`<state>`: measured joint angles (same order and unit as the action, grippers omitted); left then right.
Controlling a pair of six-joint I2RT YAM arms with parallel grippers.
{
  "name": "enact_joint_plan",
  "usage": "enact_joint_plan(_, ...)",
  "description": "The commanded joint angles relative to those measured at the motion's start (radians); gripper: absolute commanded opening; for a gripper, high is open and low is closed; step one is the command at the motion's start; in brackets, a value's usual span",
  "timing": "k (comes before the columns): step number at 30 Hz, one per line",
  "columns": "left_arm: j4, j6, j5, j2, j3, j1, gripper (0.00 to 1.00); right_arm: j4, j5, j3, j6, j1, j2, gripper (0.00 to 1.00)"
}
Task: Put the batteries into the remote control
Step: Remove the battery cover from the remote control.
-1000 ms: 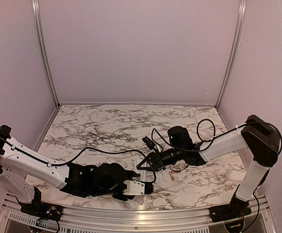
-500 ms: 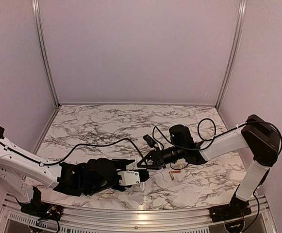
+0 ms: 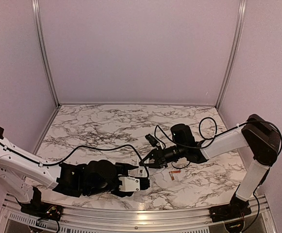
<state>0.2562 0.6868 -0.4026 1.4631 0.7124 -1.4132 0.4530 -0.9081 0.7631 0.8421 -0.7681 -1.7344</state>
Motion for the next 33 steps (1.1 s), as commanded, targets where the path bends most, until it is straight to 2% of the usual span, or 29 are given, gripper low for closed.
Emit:
enact_joint_plan(1, -0.081, -0.035, 0.073, 0.038, 0.041, -0.004, 0.67, -0.006, -0.015, 0.026, -0.002, -0.009, 0.009, 0.0)
enact_joint_plan(13, -0.107, -0.033, 0.023, 0.085, 0.066, 0.003, 0.67, -0.063, 0.0, 0.06, -0.044, -0.047, 0.012, 0.0)
enact_joint_plan(26, -0.131, -0.039, 0.054, 0.118, 0.086, 0.015, 0.69, -0.056, 0.001, 0.061, -0.04, -0.06, 0.021, 0.0)
enact_joint_plan(33, -0.091, -0.014, -0.059, 0.147, 0.076, 0.028, 0.65, -0.009, -0.039, 0.059, -0.003, -0.069, 0.014, 0.0)
